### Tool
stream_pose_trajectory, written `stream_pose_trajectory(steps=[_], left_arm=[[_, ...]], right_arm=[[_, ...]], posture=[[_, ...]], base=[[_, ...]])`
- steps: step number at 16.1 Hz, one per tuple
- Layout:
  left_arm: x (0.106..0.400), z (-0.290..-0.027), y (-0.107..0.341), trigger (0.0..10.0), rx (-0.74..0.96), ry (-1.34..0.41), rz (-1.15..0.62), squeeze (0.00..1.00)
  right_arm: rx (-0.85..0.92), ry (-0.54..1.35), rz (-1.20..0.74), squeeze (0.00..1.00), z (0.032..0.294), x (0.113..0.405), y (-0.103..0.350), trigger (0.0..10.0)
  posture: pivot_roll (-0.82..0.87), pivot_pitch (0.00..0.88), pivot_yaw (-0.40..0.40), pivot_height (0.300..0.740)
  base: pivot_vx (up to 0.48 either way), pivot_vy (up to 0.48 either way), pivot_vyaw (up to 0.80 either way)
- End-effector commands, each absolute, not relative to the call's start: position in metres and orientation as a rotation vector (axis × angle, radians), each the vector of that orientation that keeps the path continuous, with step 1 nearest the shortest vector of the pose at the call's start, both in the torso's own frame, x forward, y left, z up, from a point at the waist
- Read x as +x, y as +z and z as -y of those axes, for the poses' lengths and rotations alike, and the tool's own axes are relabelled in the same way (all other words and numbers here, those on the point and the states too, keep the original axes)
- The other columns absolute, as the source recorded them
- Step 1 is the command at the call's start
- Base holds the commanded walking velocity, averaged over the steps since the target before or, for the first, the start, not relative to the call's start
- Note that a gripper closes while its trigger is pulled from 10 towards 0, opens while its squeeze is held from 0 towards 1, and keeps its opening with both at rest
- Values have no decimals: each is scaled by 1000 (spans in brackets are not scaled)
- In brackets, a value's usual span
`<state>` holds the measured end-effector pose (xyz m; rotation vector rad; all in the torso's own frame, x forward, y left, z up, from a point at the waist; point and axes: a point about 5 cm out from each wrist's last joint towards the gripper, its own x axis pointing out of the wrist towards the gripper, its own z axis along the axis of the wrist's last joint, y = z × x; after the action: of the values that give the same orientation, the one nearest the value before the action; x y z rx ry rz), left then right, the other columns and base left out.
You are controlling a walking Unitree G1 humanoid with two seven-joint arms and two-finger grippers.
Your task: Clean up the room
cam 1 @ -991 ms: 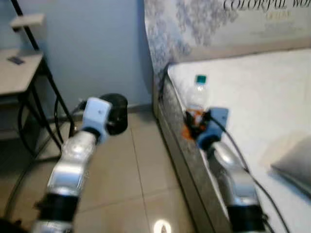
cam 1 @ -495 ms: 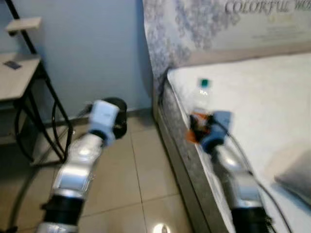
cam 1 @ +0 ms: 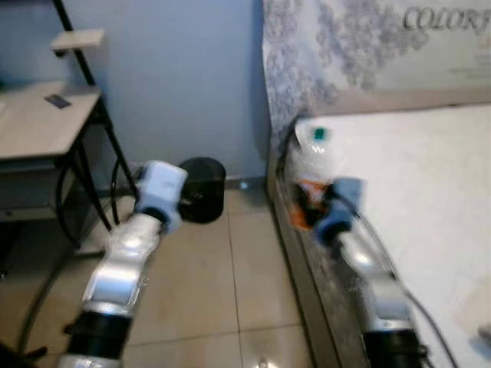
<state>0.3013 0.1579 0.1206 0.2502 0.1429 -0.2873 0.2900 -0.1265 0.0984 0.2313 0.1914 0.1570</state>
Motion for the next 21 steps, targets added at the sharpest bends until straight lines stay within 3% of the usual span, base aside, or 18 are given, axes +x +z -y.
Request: stream_pose_trajectory(steps=[1,21], left_arm=[[302,-166,125,10000,268,-261,-133,0],[303,-165,124,10000,260,-259,-135,0]], right_arm=[[240,178,-164,0,118,292,105,10000],[236,190,-175,0,116,291,104,10000]], posture=[[-16,0,6,740],[-15,0,1,740]], base=[[322,0,0],[319,0,103]])
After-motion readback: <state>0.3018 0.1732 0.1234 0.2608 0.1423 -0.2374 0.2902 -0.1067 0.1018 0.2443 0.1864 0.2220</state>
